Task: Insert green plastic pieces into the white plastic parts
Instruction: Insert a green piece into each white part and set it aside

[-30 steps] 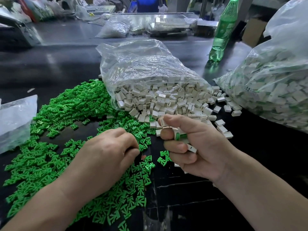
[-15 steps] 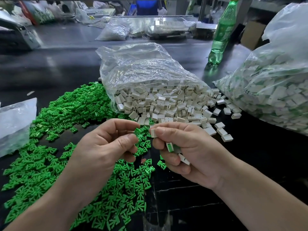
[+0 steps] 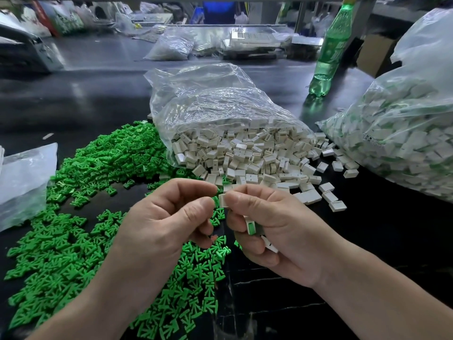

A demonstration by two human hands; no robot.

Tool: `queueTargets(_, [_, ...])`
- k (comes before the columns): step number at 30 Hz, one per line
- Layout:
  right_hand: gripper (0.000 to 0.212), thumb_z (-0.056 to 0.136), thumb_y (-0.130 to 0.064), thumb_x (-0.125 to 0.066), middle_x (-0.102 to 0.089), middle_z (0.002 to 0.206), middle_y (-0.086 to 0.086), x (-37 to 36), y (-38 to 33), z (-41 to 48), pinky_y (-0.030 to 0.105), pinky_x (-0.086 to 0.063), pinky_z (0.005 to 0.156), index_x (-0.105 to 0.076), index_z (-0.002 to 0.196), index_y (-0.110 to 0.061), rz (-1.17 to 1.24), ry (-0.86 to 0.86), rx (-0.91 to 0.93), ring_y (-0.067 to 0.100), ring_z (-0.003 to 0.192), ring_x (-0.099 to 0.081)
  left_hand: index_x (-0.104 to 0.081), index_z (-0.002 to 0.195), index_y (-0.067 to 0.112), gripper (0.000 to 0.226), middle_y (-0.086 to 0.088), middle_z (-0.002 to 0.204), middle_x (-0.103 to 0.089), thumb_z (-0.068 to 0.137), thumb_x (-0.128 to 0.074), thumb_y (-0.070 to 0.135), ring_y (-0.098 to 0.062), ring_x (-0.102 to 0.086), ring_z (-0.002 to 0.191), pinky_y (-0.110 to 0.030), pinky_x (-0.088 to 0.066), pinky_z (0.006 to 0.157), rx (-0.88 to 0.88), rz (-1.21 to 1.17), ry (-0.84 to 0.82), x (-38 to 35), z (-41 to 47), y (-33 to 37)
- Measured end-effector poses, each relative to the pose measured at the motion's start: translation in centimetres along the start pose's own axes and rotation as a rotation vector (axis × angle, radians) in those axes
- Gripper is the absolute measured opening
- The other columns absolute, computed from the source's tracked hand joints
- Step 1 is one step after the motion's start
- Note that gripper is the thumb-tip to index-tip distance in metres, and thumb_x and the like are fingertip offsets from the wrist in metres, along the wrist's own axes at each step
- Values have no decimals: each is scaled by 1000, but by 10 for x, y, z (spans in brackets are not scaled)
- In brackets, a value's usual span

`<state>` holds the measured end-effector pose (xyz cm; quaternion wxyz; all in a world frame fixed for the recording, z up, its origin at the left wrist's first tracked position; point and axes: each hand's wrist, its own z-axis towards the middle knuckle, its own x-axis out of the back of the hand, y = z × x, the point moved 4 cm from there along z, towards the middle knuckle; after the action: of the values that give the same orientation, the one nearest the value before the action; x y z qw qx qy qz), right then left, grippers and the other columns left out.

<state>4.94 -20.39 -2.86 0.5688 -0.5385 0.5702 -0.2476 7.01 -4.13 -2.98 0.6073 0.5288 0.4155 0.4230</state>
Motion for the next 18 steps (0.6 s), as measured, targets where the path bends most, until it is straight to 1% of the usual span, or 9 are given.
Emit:
queueTargets(3, [14, 88, -29, -69, -54, 69, 1, 0, 0, 0, 16, -27, 34, -63, 87, -16, -24, 5, 10, 10, 41, -39, -73, 92, 24, 26, -6, 70, -67, 74, -75, 42, -19, -66, 62, -27, -54, 57, -42, 109, 39, 1, -2, 3])
queueTargets(6, [11, 94, -26, -66, -53, 68, 3, 1, -1, 0, 16, -27, 35, -65, 88, -17, -88, 19, 37, 10, 41, -40, -73, 89, 28, 13, -4, 70, -69, 78, -74, 35, -16, -66, 60, -23, -54, 55, -105, 219, 60, -2, -5, 9])
queueTargets(9, [11, 96, -26, -66, -54, 68, 3, 1, -3, 0, 16, -28, 35, -71, 88, -20, -198, 37, 77, 11, 40, -41, -73, 90, 30, 15, -2, 71, -70, 77, -75, 35, -14, -67, 60, -21, -55, 55, -129, 265, 77, -3, -7, 12])
queueTargets(11, [11, 95, -27, -67, -53, 67, 2, 1, -5, -1, 16, -28, 35, -72, 88, -20, -187, 19, 85, 11, 40, -40, -74, 97, 27, 27, -5, 72, -70, 74, -79, 41, -17, -67, 62, -24, -55, 55, -85, 156, 38, -2, -6, 11])
queueTargets(14, [14, 92, -29, -67, -52, 66, 1, -1, -6, -3, 15, -28, 35, -72, 91, -16, -123, -58, 78, 10, 40, -41, -73, 109, 18, 47, -9, 73, -67, 72, -83, 44, -21, -65, 61, -28, -51, 52, 54, -151, -107, -8, -4, 8])
queueTargets(16, [29, 89, -30, -65, -52, 67, 1, -2, -5, -3, 15, -27, 34, -71, 105, -6, -100, -91, 52, 9, 41, -40, -70, 115, 13, 48, -11, 74, -68, 77, -81, 40, -22, -67, 60, -28, -51, 48, 121, -307, -204, -14, -5, 6])
queueTargets(18, [43, 88, -31, -65, -52, 68, 1, -2, -4, -3, 16, -27, 33, -65, 119, -1, -83, -105, 21, 8, 41, -41, -69, 116, 11, 45, -13, 77, -71, 80, -80, 35, -22, -70, 63, -26, -54, 48, 175, -442, -265, -20, -6, 6])
